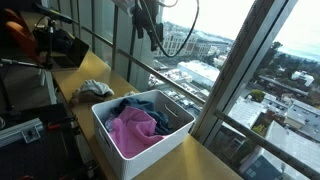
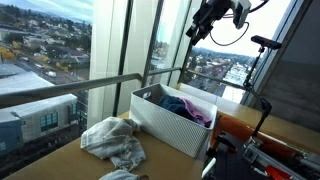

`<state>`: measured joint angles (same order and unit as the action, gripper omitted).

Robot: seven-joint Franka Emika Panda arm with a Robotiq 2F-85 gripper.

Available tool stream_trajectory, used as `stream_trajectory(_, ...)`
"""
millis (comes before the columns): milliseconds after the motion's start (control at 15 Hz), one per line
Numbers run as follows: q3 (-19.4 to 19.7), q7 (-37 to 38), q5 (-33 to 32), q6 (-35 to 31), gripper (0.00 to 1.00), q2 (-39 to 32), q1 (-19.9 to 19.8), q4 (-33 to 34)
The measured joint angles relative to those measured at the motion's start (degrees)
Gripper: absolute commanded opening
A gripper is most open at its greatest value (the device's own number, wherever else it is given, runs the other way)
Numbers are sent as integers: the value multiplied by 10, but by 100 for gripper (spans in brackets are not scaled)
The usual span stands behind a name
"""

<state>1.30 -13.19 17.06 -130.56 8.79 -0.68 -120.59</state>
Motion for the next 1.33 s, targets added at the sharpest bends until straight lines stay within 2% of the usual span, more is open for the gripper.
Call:
stream_trajectory(333,-57,41,-58,-34,100,4,53,-5)
stream_trajectory(600,-92,59,-111,-111,100,-19,80,-31)
stream_trajectory(733,-105,72,-157,-165,100,-45,88,-46)
stream_trajectory(867,-114,102,-229,-228,100,-79,90,-60)
stream_trajectory(1067,-114,186,-372,-299,100,-132,91,-67)
stream_trajectory(1333,-90,314,-566,-325,100,-183,113,-58)
